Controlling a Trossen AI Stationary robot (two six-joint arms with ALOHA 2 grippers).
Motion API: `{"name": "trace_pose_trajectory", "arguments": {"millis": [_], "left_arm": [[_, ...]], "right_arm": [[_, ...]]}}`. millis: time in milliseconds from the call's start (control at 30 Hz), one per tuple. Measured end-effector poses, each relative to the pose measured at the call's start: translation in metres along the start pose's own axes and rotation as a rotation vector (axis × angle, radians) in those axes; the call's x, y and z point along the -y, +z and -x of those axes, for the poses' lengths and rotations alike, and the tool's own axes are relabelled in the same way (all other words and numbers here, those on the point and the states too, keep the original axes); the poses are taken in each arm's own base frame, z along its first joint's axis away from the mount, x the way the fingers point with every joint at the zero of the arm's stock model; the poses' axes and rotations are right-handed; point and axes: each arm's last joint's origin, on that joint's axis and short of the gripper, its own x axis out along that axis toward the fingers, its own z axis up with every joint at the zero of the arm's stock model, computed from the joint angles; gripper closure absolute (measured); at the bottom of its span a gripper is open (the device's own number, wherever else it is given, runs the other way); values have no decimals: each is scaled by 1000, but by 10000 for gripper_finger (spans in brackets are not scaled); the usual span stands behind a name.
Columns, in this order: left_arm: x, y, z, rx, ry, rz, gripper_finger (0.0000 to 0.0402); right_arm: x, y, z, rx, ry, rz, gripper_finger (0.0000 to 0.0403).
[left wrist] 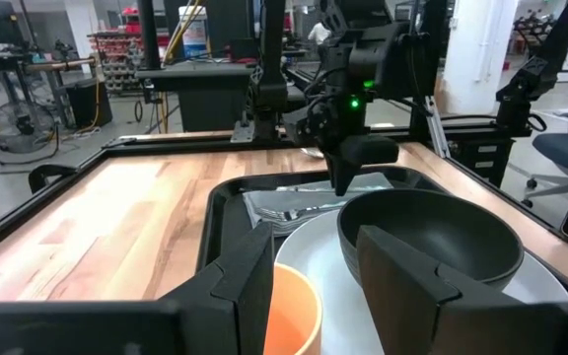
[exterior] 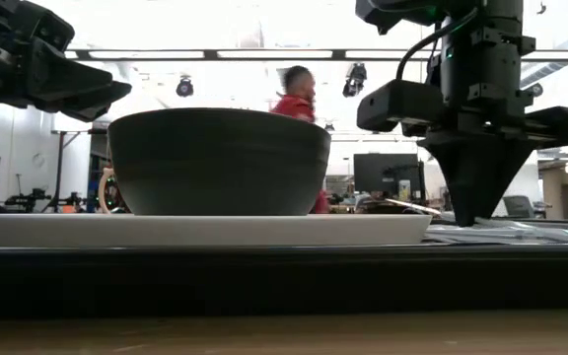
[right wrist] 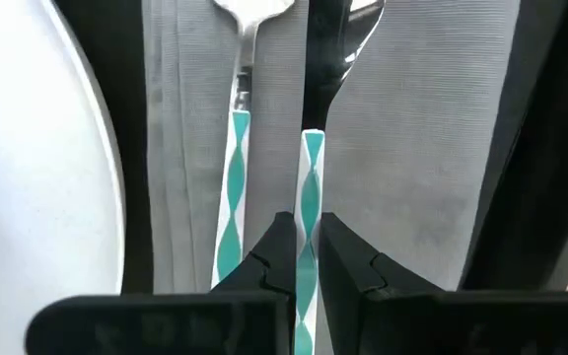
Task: Set up tray
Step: Put the blue knife on top of the gray napkin right of the blue fork, then put the blue spoon on top of the gray napkin right of the blue knife
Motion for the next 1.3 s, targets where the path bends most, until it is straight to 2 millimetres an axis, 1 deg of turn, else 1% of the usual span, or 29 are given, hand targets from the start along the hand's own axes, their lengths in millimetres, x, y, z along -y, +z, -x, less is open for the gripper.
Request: {"name": "trace_pose_trajectory", "arguments": {"millis": [167, 367, 633, 867, 933, 1100, 1300], "left_arm": [[0, 0, 0, 0, 0, 0, 272], [0, 0, 0, 0, 0, 0, 272], [0, 0, 0, 0, 0, 0, 272], [0, 0, 0, 0, 0, 0, 272], [0, 0, 0, 0, 0, 0, 272], [0, 0, 0, 0, 0, 0, 272], [0, 0, 0, 0, 2, 0, 272]], "right_arm": [[3, 1, -5, -12, -13, -5, 390], [3, 1, -11, -17, 21, 4, 384], [3, 0, -11, -34, 26, 0, 331], [2, 0, -10, -42, 30, 1, 293], [3, -1, -7, -44, 39, 8, 282], [5, -2, 8, -26, 89, 34, 259], [9, -10, 23, -34, 128, 75, 246]]}}
